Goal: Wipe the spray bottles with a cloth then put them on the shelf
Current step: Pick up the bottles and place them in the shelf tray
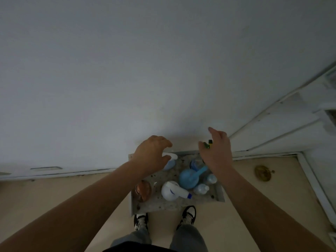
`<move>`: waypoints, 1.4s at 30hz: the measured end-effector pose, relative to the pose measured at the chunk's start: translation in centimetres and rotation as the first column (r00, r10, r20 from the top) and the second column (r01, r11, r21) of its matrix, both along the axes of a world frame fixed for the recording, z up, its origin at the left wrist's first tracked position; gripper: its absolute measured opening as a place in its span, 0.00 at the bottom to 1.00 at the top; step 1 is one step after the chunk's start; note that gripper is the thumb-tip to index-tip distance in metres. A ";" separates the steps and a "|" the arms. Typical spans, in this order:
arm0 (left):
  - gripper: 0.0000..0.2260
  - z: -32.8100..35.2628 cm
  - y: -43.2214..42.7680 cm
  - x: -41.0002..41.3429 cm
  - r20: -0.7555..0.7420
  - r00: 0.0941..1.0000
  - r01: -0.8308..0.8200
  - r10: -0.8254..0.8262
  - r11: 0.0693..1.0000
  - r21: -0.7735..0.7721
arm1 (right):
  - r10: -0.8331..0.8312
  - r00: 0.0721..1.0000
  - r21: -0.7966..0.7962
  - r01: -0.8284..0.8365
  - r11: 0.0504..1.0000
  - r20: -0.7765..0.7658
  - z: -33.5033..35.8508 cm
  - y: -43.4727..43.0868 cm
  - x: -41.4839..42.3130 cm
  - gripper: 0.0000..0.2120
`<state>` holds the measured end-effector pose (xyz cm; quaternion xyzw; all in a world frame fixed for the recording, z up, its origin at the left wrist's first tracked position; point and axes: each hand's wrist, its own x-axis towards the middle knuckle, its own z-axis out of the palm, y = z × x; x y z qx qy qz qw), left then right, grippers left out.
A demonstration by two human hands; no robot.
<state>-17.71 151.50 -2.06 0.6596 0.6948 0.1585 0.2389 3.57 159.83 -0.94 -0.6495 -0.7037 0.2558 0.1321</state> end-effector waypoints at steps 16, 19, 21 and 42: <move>0.13 -2.9 1.5 4.3 -0.233 0.972 -0.008 -0.023 0.991 -0.132 | 0.515 0.848 -0.279 -0.468 0.838 0.124 -3.4 3.2 3.5 0.04; 0.12 -2.7 1.2 4.0 -0.222 0.975 -0.006 -0.015 0.996 -0.094 | 0.579 0.809 -0.251 -0.542 0.802 0.103 -3.8 3.6 2.7 0.02; 0.12 -2.5 0.7 3.9 -0.203 0.979 0.005 -0.014 0.999 -0.047 | 0.612 0.786 -0.249 -0.577 0.778 0.087 -3.8 3.8 1.8 0.04; 0.04 -1.8 -9.8 0.2 0.052 0.927 -0.376 0.373 0.913 0.155 | 0.458 0.884 0.078 -0.452 0.888 -0.095 -0.4 -4.1 1.4 0.09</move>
